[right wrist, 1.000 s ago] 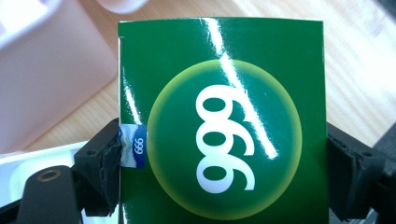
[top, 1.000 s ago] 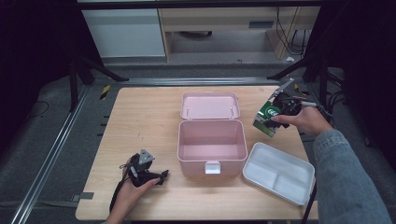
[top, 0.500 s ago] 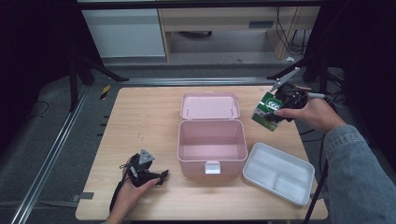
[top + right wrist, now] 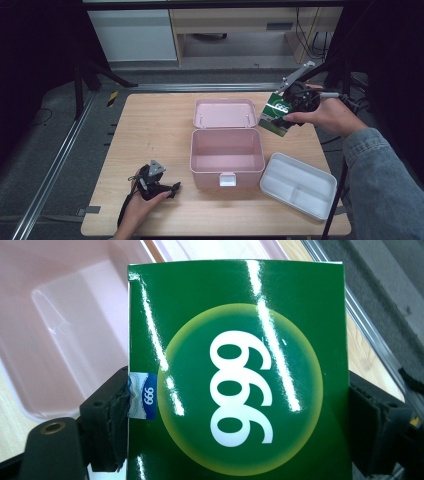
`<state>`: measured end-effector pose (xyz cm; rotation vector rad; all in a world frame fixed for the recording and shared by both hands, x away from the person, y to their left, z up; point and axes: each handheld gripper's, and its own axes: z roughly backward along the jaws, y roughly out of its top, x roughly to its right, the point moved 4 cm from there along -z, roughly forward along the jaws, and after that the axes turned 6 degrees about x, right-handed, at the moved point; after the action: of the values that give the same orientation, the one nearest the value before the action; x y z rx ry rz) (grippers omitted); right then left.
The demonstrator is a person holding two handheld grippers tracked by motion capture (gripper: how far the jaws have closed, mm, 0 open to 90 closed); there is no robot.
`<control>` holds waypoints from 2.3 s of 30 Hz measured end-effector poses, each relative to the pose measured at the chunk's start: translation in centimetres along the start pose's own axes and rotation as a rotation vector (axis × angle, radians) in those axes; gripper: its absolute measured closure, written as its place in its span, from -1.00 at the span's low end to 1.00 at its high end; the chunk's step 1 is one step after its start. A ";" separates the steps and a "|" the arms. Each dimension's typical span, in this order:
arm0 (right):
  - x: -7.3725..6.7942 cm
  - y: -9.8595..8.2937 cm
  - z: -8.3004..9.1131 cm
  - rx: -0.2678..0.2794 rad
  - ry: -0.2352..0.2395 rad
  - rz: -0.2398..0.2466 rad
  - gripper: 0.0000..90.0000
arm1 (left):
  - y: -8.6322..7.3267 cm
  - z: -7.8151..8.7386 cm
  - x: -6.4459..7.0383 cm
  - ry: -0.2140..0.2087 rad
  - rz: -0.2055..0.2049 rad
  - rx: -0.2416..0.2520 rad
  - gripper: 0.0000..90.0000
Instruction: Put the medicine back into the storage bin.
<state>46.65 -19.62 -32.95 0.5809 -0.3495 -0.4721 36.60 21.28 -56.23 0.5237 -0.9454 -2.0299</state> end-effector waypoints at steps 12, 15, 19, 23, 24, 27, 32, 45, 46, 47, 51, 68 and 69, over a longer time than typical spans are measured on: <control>-2.1 3.8 -1.5 -0.003 0.047 0.086 -0.63 | 0.0 0.0 0.0 0.000 0.000 0.000 -0.97; -2.6 4.5 -2.1 0.001 0.060 0.101 -0.63 | 0.0 0.0 0.0 0.000 0.000 0.000 -0.97; -3.3 5.2 -2.9 -0.002 0.077 0.121 -0.63 | 0.0 0.0 0.0 0.000 0.000 0.000 -0.97; -4.0 5.9 -3.5 -0.002 0.092 0.147 -0.63 | 0.0 0.0 0.0 0.000 0.000 0.000 -0.97; -4.3 6.1 -3.6 0.001 0.094 0.152 -0.63 | 0.0 0.0 0.0 0.000 0.000 0.000 -0.97; -4.9 6.7 -3.9 0.007 0.106 0.169 -0.63 | 0.0 0.0 0.0 0.000 0.001 0.000 -0.97; -6.2 7.7 -4.7 0.009 0.132 0.202 -0.63 | 0.0 0.0 0.0 -0.001 0.000 -0.002 -0.97; -8.9 9.7 -7.2 -0.002 0.189 0.274 -0.63 | 0.0 0.0 0.0 -0.002 0.003 0.000 -0.97; -9.1 9.8 -7.4 -0.007 0.195 0.277 -0.63 | 0.0 0.0 0.0 -0.002 0.003 0.000 -0.97; -9.2 9.8 -7.6 -0.011 0.202 0.280 -0.63 | 0.0 0.0 0.0 -0.002 0.003 0.000 -0.97; -9.8 10.0 -8.6 -0.024 0.220 0.296 -0.63 | 0.0 0.0 0.0 -0.002 0.003 0.000 -0.97; -11.8 9.6 -11.7 -0.043 0.278 0.325 -0.63 | 0.0 0.0 0.0 -0.002 0.003 0.000 -0.97; -11.9 9.6 -11.9 -0.045 0.281 0.327 -0.63 | 0.0 0.0 0.0 -0.002 0.003 -0.001 -0.97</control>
<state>45.00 -1.22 -38.70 0.5263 -0.1595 -0.0811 36.59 21.27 -56.22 0.5199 -0.9462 -2.0287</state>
